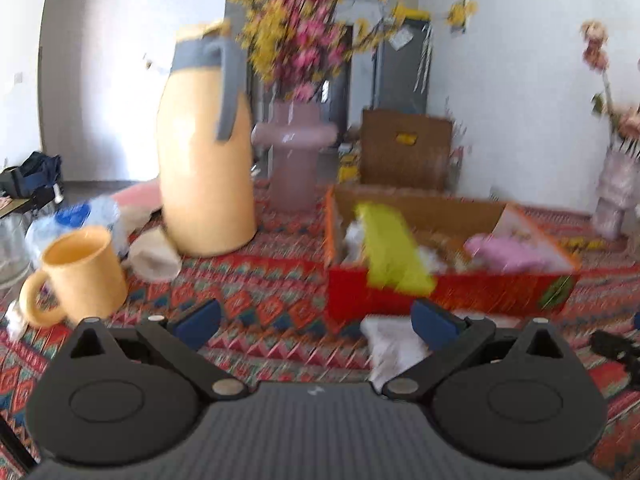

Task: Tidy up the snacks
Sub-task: 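Move both open tools back down to the snack pile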

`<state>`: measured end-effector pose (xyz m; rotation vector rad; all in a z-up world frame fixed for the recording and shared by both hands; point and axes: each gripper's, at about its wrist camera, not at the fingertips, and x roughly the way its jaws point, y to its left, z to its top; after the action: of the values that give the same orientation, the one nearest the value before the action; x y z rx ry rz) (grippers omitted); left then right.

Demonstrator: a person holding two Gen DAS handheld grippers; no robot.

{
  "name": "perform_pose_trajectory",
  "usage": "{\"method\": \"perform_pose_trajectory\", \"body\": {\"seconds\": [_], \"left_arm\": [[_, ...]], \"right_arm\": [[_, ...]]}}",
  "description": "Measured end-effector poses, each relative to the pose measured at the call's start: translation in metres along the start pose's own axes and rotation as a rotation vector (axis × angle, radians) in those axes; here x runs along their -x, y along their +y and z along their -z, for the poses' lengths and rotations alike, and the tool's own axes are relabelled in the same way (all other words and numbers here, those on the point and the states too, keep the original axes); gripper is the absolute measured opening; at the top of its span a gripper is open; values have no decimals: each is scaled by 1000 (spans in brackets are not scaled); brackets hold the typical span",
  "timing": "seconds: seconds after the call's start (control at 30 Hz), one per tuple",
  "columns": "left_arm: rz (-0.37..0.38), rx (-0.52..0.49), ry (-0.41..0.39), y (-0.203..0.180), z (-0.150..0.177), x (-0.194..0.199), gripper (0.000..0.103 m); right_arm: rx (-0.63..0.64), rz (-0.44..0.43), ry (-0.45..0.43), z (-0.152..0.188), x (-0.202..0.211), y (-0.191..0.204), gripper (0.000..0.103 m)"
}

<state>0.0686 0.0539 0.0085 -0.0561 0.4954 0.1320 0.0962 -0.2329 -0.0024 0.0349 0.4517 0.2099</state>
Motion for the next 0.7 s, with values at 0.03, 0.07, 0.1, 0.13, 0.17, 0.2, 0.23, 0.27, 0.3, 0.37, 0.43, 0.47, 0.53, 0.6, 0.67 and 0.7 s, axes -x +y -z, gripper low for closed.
{"method": "perform_pose_trajectory", "body": {"seconds": [0.03,0.07,0.1,0.13,0.17,0.2,0.23,0.27,0.3,0.37,0.43,0.47,0.53,0.6,0.67,0.7], "left_arm": [[-10,2,15,2,5,-4,103],[-15,10,28,6,10,-8,103],[-17,18,39,9,15,-12,103],[-18,23,43,10,20,-15,103],[-23,24,44,11,25,-18,103],[-28,21,44,11,29,-22,103],[-32,16,50,10,33,-26,103],[-27,9,65,9,35,-29,103],[-15,2,71,8,35,-31,103],[1,-1,73,7,35,-32,103],[7,5,85,7,35,-34,103],[9,10,92,8,35,-35,103],[18,22,108,10,35,-37,103],[21,26,120,10,36,-40,103],[26,27,132,10,37,-41,103],[28,27,140,10,37,-43,103]], "right_arm": [[-4,1,18,6,-2,0,103],[-10,1,38,11,-6,0,103],[-18,0,52,16,-8,0,103],[-30,-2,66,20,-11,-1,103],[-43,-2,81,25,-15,-2,103],[-57,1,96,29,-19,-3,103],[-67,8,111,33,-24,-4,103],[-74,17,124,36,-27,-4,103],[-82,26,137,39,-30,-6,103],[-95,19,151,40,-33,-7,103],[-99,12,160,42,-34,-8,103],[-100,10,164,42,-35,-8,103],[-102,9,170,41,-38,-8,103],[-99,8,175,42,-39,-8,103],[-96,8,184,41,-41,-8,103],[-94,8,189,41,-42,-7,103]]}}
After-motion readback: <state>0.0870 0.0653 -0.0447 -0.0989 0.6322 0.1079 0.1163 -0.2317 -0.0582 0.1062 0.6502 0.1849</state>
